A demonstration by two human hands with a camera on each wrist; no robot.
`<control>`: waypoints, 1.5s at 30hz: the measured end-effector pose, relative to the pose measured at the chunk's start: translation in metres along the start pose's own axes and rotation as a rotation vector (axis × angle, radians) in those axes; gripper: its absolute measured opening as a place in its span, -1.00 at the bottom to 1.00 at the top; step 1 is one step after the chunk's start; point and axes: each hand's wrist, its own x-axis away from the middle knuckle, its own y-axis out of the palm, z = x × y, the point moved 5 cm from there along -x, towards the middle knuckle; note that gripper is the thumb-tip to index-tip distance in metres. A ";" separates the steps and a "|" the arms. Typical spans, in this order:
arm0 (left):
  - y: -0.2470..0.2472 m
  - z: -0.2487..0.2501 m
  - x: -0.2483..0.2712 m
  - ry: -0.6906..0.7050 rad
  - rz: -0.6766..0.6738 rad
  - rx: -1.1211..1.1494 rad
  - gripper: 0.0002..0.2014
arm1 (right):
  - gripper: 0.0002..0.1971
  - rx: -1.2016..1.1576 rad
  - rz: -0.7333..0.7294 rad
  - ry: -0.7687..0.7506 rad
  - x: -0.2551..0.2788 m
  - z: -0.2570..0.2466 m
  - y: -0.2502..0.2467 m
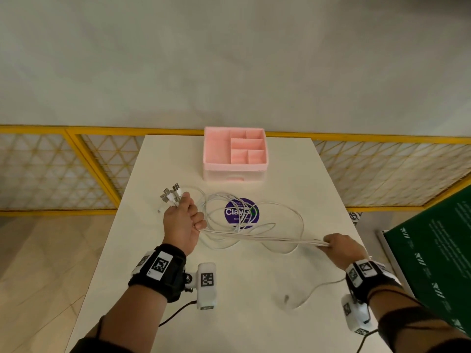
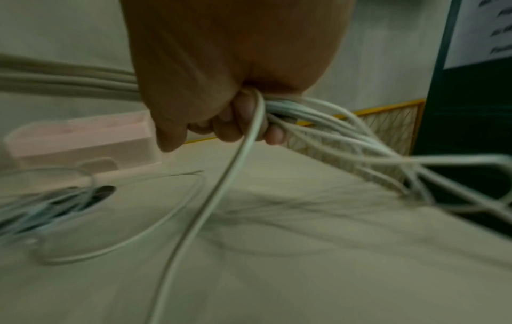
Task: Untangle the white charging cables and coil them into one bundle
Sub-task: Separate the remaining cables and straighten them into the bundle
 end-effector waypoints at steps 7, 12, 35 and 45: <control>-0.006 -0.021 0.001 -0.073 -0.023 -0.023 -0.61 | -0.61 0.069 0.415 0.201 0.017 0.067 -0.055; -0.011 -0.032 0.003 -0.117 -0.020 -0.036 -0.61 | -0.53 0.049 0.395 0.355 0.017 0.078 -0.045; -0.073 -0.049 0.003 -0.211 0.194 0.013 -0.66 | -0.80 -0.115 -0.050 -0.294 -0.031 -0.138 -0.046; -0.067 -0.038 0.013 -0.145 0.099 -0.071 -0.65 | -0.56 0.044 -0.287 -0.423 -0.022 -0.236 0.040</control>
